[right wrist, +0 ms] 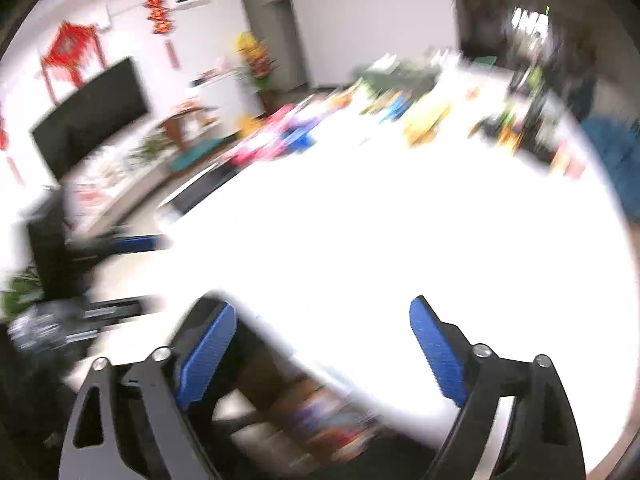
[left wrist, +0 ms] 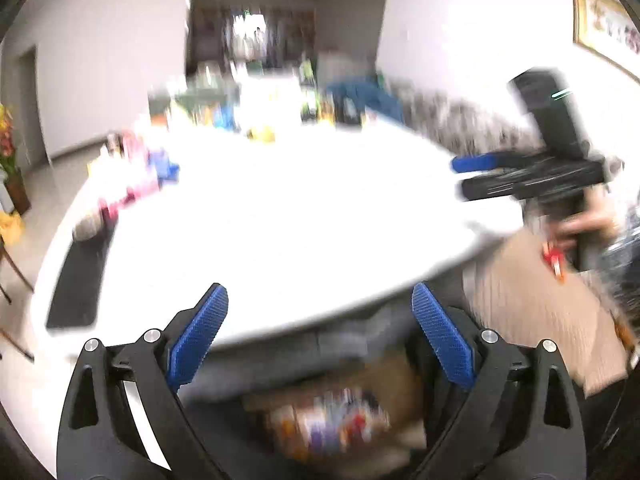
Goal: Collect trash
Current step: 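Grasp crumpled white tissue with the left tool while the right grasps crumpled white paper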
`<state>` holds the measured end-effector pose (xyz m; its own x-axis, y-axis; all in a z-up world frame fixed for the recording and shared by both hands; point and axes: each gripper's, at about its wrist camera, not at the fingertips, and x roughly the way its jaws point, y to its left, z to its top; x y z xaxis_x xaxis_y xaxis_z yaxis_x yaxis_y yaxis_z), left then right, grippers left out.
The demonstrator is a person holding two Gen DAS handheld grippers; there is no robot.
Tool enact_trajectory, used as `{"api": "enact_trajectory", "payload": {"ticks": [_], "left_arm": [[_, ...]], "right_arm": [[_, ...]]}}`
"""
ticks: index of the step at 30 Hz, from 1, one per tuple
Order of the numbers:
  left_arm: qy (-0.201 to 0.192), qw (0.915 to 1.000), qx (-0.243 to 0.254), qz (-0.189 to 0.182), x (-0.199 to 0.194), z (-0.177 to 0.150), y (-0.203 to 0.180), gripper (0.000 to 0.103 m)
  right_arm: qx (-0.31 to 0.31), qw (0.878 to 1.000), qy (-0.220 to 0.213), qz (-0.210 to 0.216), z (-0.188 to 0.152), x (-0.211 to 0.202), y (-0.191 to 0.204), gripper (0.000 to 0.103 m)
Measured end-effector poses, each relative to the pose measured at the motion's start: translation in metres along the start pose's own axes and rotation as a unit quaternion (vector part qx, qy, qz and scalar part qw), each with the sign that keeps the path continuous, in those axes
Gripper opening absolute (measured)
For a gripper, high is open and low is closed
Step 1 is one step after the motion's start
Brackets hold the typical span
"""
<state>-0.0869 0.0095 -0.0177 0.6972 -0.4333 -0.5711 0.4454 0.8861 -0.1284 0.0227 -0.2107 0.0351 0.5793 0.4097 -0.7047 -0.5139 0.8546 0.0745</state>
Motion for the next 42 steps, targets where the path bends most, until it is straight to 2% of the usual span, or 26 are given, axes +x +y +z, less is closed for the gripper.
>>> {"api": "enact_trajectory", "payload": {"ticks": [1, 2, 4, 5, 7, 10, 11, 12, 13, 14, 15, 18, 20, 22, 26, 28, 29, 31, 32, 34, 35, 36, 39, 40, 42], "left_arm": [[-0.022, 0.9996, -0.003, 0.019, 0.008, 0.019, 0.003, 0.091], [-0.028, 0.999, -0.006, 0.034, 0.017, 0.029, 0.008, 0.091], [-0.03, 0.9983, -0.014, 0.048, 0.029, 0.041, 0.017, 0.091], [-0.021, 0.9978, -0.027, 0.057, 0.043, 0.047, 0.024, 0.091], [-0.006, 0.9977, -0.046, 0.049, 0.06, 0.051, 0.032, 0.091], [0.012, 0.996, -0.072, 0.051, 0.071, 0.049, 0.049, 0.091], [0.018, 0.995, -0.079, 0.059, 0.077, 0.048, 0.056, 0.091], [0.023, 0.9939, -0.084, 0.067, 0.082, 0.048, 0.061, 0.091], [0.025, 0.9934, -0.088, 0.07, 0.082, 0.048, 0.064, 0.091], [0.03, 0.9922, -0.097, 0.072, 0.087, 0.051, 0.071, 0.091], [0.031, 0.9915, -0.102, 0.074, 0.091, 0.055, 0.075, 0.091], [0.032, 0.9911, -0.092, 0.09, 0.116, 0.083, 0.088, 0.091], [0.034, 0.9896, -0.074, 0.118, 0.141, 0.108, 0.098, 0.091], [0.04, 0.9839, -0.071, 0.159, 0.171, 0.133, 0.111, 0.091], [0.073, 0.9771, -0.085, 0.18, 0.232, 0.17, 0.139, 0.091], [0.103, 0.9745, -0.071, 0.187, 0.265, 0.179, 0.146, 0.091], [0.113, 0.9733, -0.068, 0.188, 0.272, 0.178, 0.147, 0.076], [0.16, 0.9678, -0.069, 0.182, 0.296, 0.173, 0.151, 0.045], [0.17, 0.9655, -0.058, 0.189, 0.303, 0.168, 0.149, 0.043], [0.161, 0.9676, -0.047, 0.189, 0.295, 0.168, 0.143, 0.036], [0.142, 0.9742, -0.05, 0.169, 0.277, 0.169, 0.135, 0.036], [0.13, 0.9771, -0.051, 0.161, 0.268, 0.17, 0.131, 0.036], [0.068, 0.9891, -0.037, 0.126, 0.202, 0.173, 0.099, 0.036], [0.044, 0.9928, -0.03, 0.107, 0.168, 0.169, 0.081, 0.036], [0.017, 0.9961, -0.014, 0.086, 0.125, 0.161, 0.055, 0.036]], "right_arm": [[0.004, 1.0, -0.002, -0.02, 0.016, 0.017, -0.014, 0.091], [0.017, 0.999, 0.001, -0.042, 0.037, 0.043, -0.034, 0.091], [0.042, 0.997, 0.015, -0.058, 0.066, 0.09, -0.068, 0.09], [0.056, 0.996, 0.025, -0.065, 0.082, 0.118, -0.086, 0.09], [0.068, 0.994, 0.042, -0.073, 0.102, 0.155, -0.107, 0.09], [0.052, 0.992, 0.072, -0.085, 0.114, 0.206, -0.121, 0.086], [0.038, 0.991, 0.087, -0.091, 0.114, 0.218, -0.122, 0.079], [0.029, 0.99, 0.101, -0.093, 0.112, 0.227, -0.124, 0.062], [0.037, 0.992, 0.09, -0.082, 0.112, 0.223, -0.126, 0.061], [0.045, 0.992, 0.094, -0.074, 0.11, 0.22, -0.128, 0.046], [0.05, 0.992, 0.091, -0.065, 0.108, 0.214, -0.13, 0.035], [0.077, 0.994, 0.069, -0.03, 0.097, 0.183, -0.129, 0.034], [0.109, 0.993, 0.05, 0.003, 0.082, 0.153, -0.127, 0.034], [0.12, 0.992, 0.034, 0.024, 0.07, 0.129, -0.121, 0.034], [0.114, 0.993, 0.016, 0.039, 0.041, 0.092, -0.104, 0.034], [0.117, 0.992, 0.014, 0.047, 0.03, 0.084, -0.1, 0.034], [0.119, 0.991, 0.018, 0.055, 0.025, 0.083, -0.097, 0.034], [0.118, 0.992, 0.017, 0.052, 0.018, 0.081, -0.095, 0.034], [0.113, 0.992, 0.018, 0.047, 0.016, 0.081, -0.093, 0.034], [0.113, 0.993, 0.012, 0.043, 0.012, 0.078, -0.09, 0.034], [0.116, 0.992, 0.007, 0.046, 0.012, 0.076, -0.088, 0.034], [0.119, 0.992, 0.003, 0.048, 0.011, 0.073, -0.088, 0.034], [0.12, 0.991, -0.015, 0.052, 0.011, 0.057, -0.079, 0.034], [0.119, 0.991, -0.022, 0.055, 0.01, 0.047, -0.073, 0.034], [0.114, 0.991, -0.037, 0.059, 0.008, 0.027, -0.059, 0.034]]}}
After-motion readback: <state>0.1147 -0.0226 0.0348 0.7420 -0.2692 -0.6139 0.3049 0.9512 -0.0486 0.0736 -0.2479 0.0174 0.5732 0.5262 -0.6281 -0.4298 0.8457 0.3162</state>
